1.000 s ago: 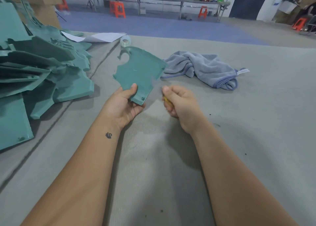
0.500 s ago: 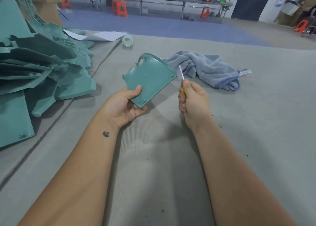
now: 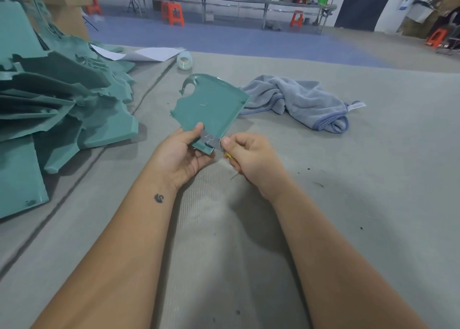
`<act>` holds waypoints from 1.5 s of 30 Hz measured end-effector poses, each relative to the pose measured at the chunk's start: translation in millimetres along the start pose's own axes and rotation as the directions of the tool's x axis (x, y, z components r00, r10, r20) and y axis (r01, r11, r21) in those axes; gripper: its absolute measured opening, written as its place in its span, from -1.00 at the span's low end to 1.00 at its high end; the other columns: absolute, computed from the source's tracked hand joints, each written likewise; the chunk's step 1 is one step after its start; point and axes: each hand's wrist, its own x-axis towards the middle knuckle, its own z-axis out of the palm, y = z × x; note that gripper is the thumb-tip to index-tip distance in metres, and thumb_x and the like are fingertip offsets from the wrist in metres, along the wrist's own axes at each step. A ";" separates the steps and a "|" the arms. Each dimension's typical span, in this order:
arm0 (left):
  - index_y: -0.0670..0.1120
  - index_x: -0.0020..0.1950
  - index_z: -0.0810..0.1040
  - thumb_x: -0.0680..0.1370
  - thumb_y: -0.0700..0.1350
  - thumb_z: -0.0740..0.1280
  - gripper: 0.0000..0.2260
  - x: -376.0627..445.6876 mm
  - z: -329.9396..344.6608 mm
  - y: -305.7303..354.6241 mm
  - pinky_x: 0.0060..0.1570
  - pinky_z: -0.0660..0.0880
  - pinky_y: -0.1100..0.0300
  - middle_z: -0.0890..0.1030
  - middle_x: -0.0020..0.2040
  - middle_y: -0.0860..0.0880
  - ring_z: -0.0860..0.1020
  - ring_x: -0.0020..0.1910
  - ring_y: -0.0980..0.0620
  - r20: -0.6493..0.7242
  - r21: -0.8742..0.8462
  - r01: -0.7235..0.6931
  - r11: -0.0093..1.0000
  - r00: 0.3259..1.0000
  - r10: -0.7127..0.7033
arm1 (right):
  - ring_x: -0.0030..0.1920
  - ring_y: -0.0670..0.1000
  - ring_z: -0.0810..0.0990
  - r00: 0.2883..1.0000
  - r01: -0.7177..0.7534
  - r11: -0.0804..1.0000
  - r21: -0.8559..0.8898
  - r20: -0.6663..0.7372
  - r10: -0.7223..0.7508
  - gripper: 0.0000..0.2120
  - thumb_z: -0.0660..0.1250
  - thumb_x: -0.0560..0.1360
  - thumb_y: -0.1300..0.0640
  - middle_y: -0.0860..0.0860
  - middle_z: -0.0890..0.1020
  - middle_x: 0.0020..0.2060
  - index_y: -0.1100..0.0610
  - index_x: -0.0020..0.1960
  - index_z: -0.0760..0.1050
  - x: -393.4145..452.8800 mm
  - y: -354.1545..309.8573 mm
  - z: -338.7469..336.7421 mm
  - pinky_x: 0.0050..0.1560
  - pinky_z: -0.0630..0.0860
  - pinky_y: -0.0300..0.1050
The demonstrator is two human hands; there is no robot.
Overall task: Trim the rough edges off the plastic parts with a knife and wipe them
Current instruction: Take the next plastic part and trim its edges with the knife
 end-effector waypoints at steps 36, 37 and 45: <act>-0.23 0.00 0.50 0.62 -0.19 0.20 -0.87 -6.1 7.5 6.9 -0.41 0.56 0.27 0.62 -0.23 -0.15 0.61 -0.33 0.03 -0.012 -0.277 0.068 0.958 0.997 -0.074 | -0.44 -0.09 0.26 0.982 0.142 0.987 -0.073 -0.111 -0.149 -0.66 0.28 0.57 0.10 -0.12 0.33 -0.52 -0.02 -0.39 0.43 -2.8 -7.8 5.7 -0.39 0.22 -0.15; -0.20 0.01 0.51 0.62 -0.19 0.20 -0.87 -6.4 6.7 6.9 -0.42 0.53 0.31 0.62 -0.22 -0.13 0.59 -0.33 0.05 0.000 -0.239 0.069 0.969 0.997 -0.071 | -0.44 -0.09 0.26 0.976 0.127 0.989 -0.069 -0.168 -0.137 -0.65 0.27 0.56 0.06 -0.15 0.33 -0.53 -0.03 -0.41 0.43 -1.2 -7.9 4.5 -0.39 0.21 -0.13; -0.13 -0.01 0.54 0.59 -0.24 0.22 -0.89 -6.4 4.5 1.4 -0.40 0.53 0.28 0.67 -0.30 -0.02 0.61 -0.40 0.11 0.010 0.024 0.054 0.998 0.998 -0.054 | -0.46 -0.08 0.19 0.896 0.025 0.993 0.115 -0.443 0.029 -0.64 0.25 0.61 0.08 -0.08 0.30 -0.50 0.03 -0.37 0.36 8.6 2.3 -29.3 -0.45 0.15 -0.21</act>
